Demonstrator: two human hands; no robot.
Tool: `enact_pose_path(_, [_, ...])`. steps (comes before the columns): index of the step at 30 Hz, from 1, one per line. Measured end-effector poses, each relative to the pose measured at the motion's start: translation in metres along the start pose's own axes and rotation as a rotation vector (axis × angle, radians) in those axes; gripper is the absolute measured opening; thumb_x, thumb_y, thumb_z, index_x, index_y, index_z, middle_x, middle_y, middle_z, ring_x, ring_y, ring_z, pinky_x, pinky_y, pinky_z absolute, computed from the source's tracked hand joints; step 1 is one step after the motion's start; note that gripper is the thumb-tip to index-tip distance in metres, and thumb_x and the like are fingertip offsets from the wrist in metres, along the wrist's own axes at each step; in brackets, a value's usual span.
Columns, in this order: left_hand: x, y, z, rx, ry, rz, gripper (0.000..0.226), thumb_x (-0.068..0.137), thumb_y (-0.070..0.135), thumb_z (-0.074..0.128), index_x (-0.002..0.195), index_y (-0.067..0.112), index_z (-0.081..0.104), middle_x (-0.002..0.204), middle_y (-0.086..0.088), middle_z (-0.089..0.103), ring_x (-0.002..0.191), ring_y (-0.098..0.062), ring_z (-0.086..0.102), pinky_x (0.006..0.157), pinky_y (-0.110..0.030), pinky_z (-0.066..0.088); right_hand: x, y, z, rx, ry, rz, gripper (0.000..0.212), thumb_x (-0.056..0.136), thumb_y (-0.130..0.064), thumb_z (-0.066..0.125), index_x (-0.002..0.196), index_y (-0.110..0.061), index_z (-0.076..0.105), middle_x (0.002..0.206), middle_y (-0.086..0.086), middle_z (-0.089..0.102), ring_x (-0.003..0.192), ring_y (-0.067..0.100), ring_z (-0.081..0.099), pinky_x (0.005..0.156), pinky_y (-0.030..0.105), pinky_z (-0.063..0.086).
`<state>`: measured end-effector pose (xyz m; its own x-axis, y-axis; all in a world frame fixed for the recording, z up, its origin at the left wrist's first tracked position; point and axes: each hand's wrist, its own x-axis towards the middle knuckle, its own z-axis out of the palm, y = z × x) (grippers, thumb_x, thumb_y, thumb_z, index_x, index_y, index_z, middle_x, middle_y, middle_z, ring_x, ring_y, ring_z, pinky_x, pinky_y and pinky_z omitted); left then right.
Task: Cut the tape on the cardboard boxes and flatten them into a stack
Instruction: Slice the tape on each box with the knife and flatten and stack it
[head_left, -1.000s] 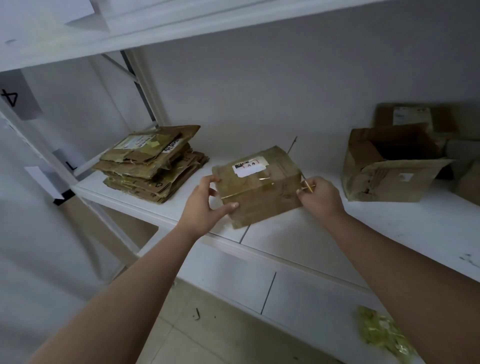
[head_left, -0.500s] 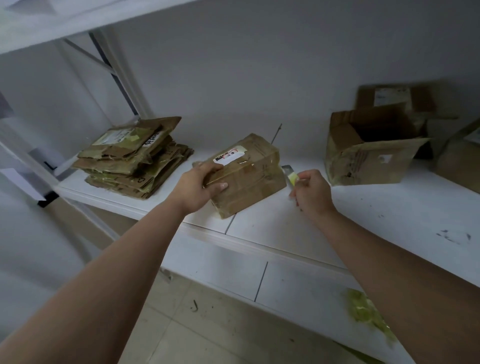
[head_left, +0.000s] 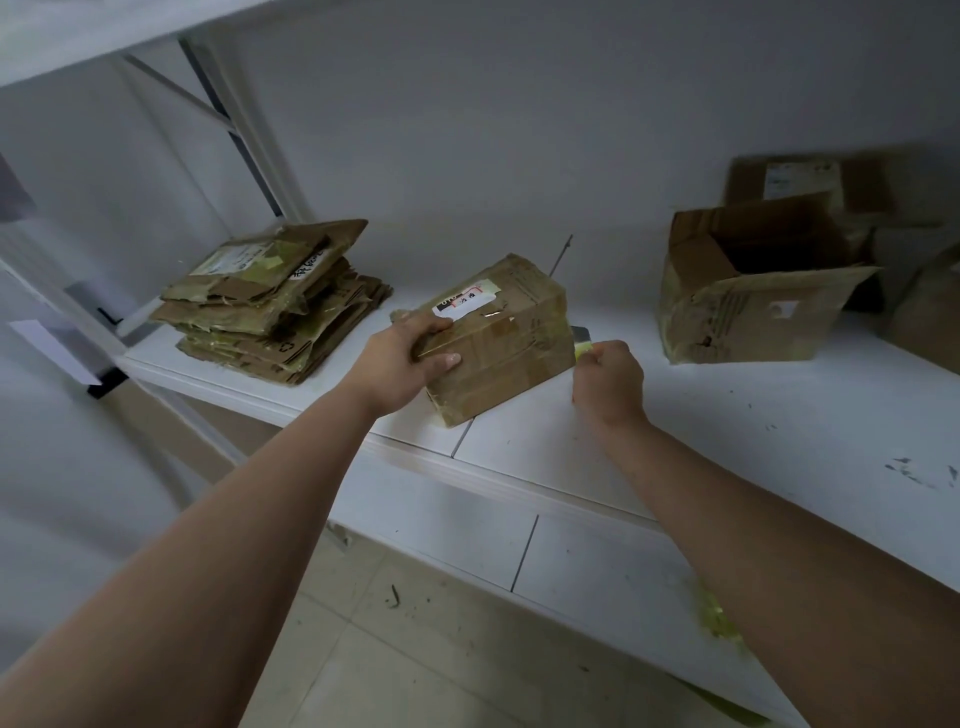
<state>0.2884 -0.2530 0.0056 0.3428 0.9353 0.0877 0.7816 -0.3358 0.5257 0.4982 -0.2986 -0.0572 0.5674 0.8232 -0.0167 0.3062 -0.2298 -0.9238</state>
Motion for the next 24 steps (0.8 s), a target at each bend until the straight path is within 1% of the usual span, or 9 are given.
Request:
enact_pose_path(6, [-0.003, 0.000, 0.007, 0.000, 0.042, 0.011, 0.045, 0.090, 0.033, 0.065, 0.133, 0.025, 0.054, 0.129, 0.000, 0.055, 0.111, -0.017, 0.052, 0.090, -0.025, 0.038, 0.000, -0.006, 0.007, 0.005, 0.001, 0.054, 0.026, 0.090, -0.009, 0.040, 0.106, 0.005, 0.054, 0.103, 0.024, 0.062, 0.092, 0.041, 0.061, 0.079, 0.047, 0.053])
enact_pose_path(8, [-0.004, -0.001, 0.011, 0.047, 0.050, 0.016, 0.047, 0.089, 0.040, 0.063, 0.133, 0.028, 0.053, 0.133, 0.001, 0.053, 0.121, -0.021, 0.048, 0.101, -0.040, 0.039, 0.006, -0.007, 0.006, -0.037, -0.009, 0.062, 0.026, 0.092, -0.008, 0.042, 0.111, 0.004, 0.054, 0.109, 0.023, 0.061, 0.099, 0.039, 0.059, 0.077, 0.039, 0.049])
enact_pose_path(10, [-0.006, 0.005, 0.013, 0.161, 0.058, -0.013, 0.047, 0.090, 0.046, 0.056, 0.135, 0.033, 0.049, 0.138, 0.005, 0.050, 0.128, -0.023, 0.041, 0.104, -0.058, 0.030, 0.014, -0.011, 0.004, -0.074, -0.020, 0.069, 0.026, 0.092, -0.008, 0.043, 0.113, 0.004, 0.053, 0.112, 0.021, 0.060, 0.100, 0.035, 0.057, 0.071, 0.032, 0.040])
enact_pose_path(11, [-0.008, 0.009, 0.014, 0.229, 0.052, -0.023, 0.047, 0.092, 0.048, 0.052, 0.137, 0.035, 0.047, 0.141, 0.005, 0.048, 0.130, -0.023, 0.037, 0.105, -0.062, 0.024, 0.018, -0.014, 0.003, -0.076, -0.024, 0.076, 0.026, 0.092, -0.007, 0.044, 0.114, 0.004, 0.053, 0.113, 0.020, 0.059, 0.096, 0.032, 0.055, 0.069, 0.030, 0.036])
enact_pose_path(13, [-0.011, 0.016, 0.016, 0.366, 0.029, 0.000, 0.050, 0.094, 0.052, 0.040, 0.141, 0.037, 0.042, 0.145, 0.003, 0.044, 0.132, -0.026, 0.033, 0.108, -0.060, 0.017, 0.025, -0.019, 0.005, -0.057, -0.035, 0.096, 0.026, 0.092, -0.006, 0.044, 0.115, 0.003, 0.053, 0.112, 0.018, 0.058, 0.086, 0.026, 0.050, 0.068, 0.028, 0.034])
enact_pose_path(15, [-0.015, 0.020, 0.019, 0.441, 0.021, 0.035, 0.052, 0.096, 0.054, 0.033, 0.145, 0.039, 0.037, 0.145, -0.002, 0.043, 0.129, -0.030, 0.033, 0.112, -0.052, 0.016, 0.031, -0.022, 0.008, -0.038, -0.041, 0.108, 0.026, 0.093, -0.007, 0.043, 0.115, 0.002, 0.053, 0.114, 0.017, 0.058, 0.088, 0.026, 0.050, 0.069, 0.027, 0.034])
enact_pose_path(18, [-0.017, 0.021, 0.024, 0.366, 0.025, 0.011, 0.050, 0.099, 0.051, 0.033, 0.147, 0.038, 0.033, 0.143, -0.006, 0.041, 0.127, -0.030, 0.030, 0.111, -0.039, 0.023, 0.034, -0.022, 0.012, -0.029, -0.041, 0.104, 0.026, 0.094, -0.007, 0.041, 0.115, 0.001, 0.054, 0.114, 0.017, 0.058, 0.096, 0.027, 0.054, 0.070, 0.026, 0.033])
enact_pose_path(21, [-0.012, 0.021, 0.026, 0.334, 0.032, 0.003, 0.050, 0.099, 0.050, 0.033, 0.148, 0.038, 0.030, 0.142, -0.008, 0.040, 0.128, -0.030, 0.029, 0.109, -0.039, 0.028, 0.034, -0.019, 0.015, -0.024, -0.042, 0.101, 0.026, 0.094, -0.007, 0.041, 0.111, 0.001, 0.058, 0.112, 0.018, 0.060, 0.102, 0.032, 0.057, 0.071, 0.028, 0.036])
enact_pose_path(24, [-0.008, 0.020, 0.027, 0.341, 0.025, -0.007, 0.051, 0.099, 0.051, 0.031, 0.148, 0.038, 0.030, 0.141, -0.009, 0.041, 0.125, -0.031, 0.030, 0.108, -0.039, 0.029, 0.033, -0.016, 0.018, 0.000, -0.038, 0.107, 0.021, 0.091, -0.005, 0.041, 0.099, -0.003, 0.060, 0.106, 0.020, 0.063, 0.098, 0.034, 0.061, 0.074, 0.034, 0.047])
